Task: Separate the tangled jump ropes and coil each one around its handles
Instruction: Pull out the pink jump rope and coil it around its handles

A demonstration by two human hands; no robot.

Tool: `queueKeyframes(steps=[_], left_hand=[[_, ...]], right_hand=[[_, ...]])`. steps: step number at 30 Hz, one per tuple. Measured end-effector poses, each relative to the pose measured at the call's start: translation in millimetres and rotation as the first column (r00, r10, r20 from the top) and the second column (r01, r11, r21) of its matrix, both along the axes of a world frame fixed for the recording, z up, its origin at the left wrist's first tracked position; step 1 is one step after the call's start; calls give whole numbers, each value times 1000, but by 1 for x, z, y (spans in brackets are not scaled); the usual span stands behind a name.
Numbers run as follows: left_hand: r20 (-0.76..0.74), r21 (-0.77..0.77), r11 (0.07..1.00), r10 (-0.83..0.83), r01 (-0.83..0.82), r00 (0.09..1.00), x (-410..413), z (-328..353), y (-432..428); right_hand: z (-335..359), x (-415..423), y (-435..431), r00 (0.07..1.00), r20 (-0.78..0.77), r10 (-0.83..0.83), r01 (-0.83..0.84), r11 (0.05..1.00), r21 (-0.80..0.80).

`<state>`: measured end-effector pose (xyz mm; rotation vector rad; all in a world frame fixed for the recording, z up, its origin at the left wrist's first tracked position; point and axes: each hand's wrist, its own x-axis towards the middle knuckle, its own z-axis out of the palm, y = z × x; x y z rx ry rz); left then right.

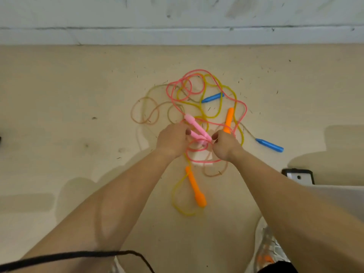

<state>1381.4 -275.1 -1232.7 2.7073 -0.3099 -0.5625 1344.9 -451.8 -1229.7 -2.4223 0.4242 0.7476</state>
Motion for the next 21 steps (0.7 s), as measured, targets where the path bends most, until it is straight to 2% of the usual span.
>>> queueKeyframes(steps=[3,8,11,14,18,19,21], left_hand=[[120,23,992,-129,127,984,16,-31,-9],[75,125,949,-299,288,951,29,-77,-18],[118,250,911,-366,329,923,29,-91,-19],[148,250,910,-373,330,916,28,-85,-18],[218,191,945,-306,267,927,25,-50,-15],[214,128,958,-278,255,936,24,-35,-15],[108,-79,978,-186,195,977,23,1,-16]], right_hand=[[-29,1,-6,1000,23,-19,19,1000,-10],[-60,-3,-6,996,90,-22,18,999,46],[-68,-7,-9,995,64,-76,70,993,99],[-64,-9,-14,997,27,-75,71,988,134],[-44,-13,-21,993,64,-99,95,994,59],[-35,-13,-22,992,76,-98,94,994,62],[-6,-11,-17,995,62,-72,64,990,128]])
